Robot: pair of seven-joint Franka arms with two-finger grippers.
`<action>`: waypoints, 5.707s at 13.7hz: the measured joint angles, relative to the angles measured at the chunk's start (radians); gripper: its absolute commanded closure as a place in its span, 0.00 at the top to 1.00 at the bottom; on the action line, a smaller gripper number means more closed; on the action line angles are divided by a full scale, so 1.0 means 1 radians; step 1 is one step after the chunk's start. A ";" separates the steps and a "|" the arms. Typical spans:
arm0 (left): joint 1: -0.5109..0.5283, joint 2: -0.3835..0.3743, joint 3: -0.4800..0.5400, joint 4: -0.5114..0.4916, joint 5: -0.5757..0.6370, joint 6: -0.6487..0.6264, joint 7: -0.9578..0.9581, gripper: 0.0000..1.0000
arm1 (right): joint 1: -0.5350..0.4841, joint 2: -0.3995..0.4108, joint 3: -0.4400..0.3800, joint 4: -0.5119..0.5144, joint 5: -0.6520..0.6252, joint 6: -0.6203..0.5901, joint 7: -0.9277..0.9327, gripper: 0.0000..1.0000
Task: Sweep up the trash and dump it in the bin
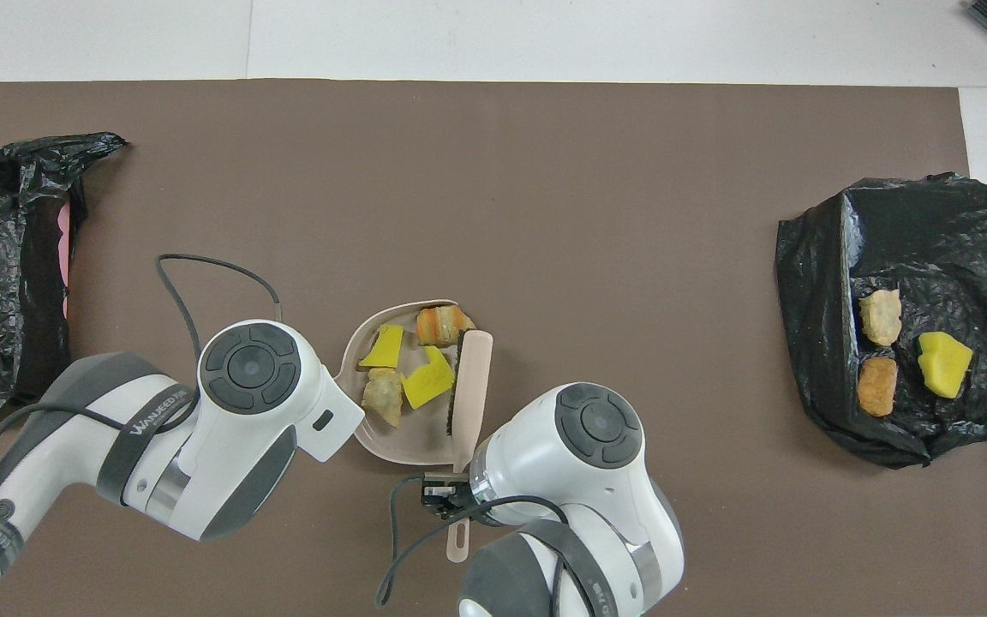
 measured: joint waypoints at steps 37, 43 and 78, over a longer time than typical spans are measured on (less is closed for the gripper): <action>0.961 0.203 0.016 0.619 0.347 -0.062 0.596 0.00 | -0.224 0.037 -0.004 0.080 -0.461 0.050 -0.029 1.00; 0.895 0.218 0.005 0.621 0.637 -0.074 0.596 0.00 | -0.363 0.032 -0.051 0.259 -0.511 -0.116 -0.164 1.00; 0.024 0.400 -0.019 0.827 -0.128 -0.434 -1.103 0.00 | -0.348 -0.055 -0.318 0.375 -0.493 -0.310 -0.440 1.00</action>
